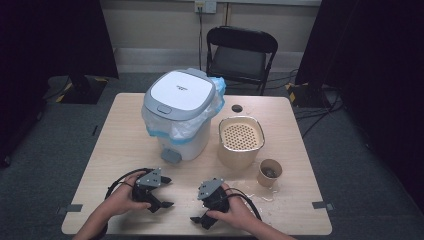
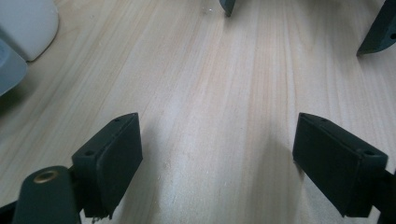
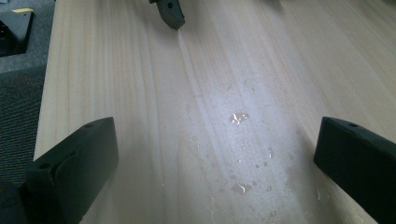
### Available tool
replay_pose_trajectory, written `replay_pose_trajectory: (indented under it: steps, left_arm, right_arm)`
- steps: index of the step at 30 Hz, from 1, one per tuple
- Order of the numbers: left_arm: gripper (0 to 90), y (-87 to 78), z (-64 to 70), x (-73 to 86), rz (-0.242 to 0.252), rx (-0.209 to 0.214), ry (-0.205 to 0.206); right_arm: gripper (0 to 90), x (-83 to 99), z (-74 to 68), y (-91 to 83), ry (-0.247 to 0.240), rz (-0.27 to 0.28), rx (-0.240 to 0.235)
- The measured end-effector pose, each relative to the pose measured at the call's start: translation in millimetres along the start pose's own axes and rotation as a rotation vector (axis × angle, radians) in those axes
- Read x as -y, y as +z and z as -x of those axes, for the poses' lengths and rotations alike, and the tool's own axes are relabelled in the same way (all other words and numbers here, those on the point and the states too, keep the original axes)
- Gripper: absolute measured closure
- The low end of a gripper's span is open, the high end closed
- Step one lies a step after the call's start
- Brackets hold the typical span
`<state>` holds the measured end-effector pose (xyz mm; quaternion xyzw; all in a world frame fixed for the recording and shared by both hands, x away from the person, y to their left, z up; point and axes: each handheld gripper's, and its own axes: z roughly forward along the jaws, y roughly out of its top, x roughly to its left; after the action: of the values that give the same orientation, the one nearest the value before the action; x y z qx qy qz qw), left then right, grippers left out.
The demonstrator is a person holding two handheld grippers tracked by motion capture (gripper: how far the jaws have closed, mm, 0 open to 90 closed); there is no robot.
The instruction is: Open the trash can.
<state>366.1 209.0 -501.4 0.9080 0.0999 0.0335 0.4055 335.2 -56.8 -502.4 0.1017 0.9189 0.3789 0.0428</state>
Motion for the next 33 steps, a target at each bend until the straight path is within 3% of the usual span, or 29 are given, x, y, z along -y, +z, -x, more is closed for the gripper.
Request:
replay_pose_trajectory:
  steps: [2,4,5,7,10,12,23,28,33]
  left_arm:
    - [15.0,0.1,0.5,0.0,0.003,-0.002,-0.014]
    - [15.0,-0.3,1.3,-0.5,0.019,-0.009,-0.076]
    - [15.0,-0.3,1.3,-0.5,0.019,-0.009,-0.076]
    - [15.2,-3.1,1.8,-0.3,0.008,-0.014,-0.106]
    - [16.1,-8.1,1.1,-1.5,-0.013,-0.033,-0.184]
    - [16.4,-12.9,-0.4,-2.7,-0.054,-0.052,-0.216]
    - [18.3,-33.4,-0.7,-13.3,-0.06,-0.069,-0.29]
    - [18.6,-45.3,-5.7,-22.1,-0.049,-0.083,-0.311]
    - [19.6,-55.5,-9.3,-33.6,-0.058,-0.1,-0.308]
  right_arm:
    - [0.0,0.0,-0.1,0.0,0.0,0.0,0.0]
    - [0.0,0.0,0.0,0.0,-0.001,0.0,0.0]
    - [0.0,0.0,0.0,0.0,0.0,0.0,0.0]
    - [0.0,0.0,0.0,0.0,-0.001,0.0,-0.001]
    - [0.0,0.0,0.0,0.0,0.0,0.0,-0.001]
    - [0.0,0.0,0.0,0.0,-0.001,0.0,-0.001]
    - [0.0,-0.3,0.8,0.2,-0.008,-0.002,-0.008]
    - [0.0,-0.3,0.8,0.2,-0.008,-0.002,-0.008]
    - [0.0,-0.3,0.8,0.3,-0.009,-0.001,-0.008]
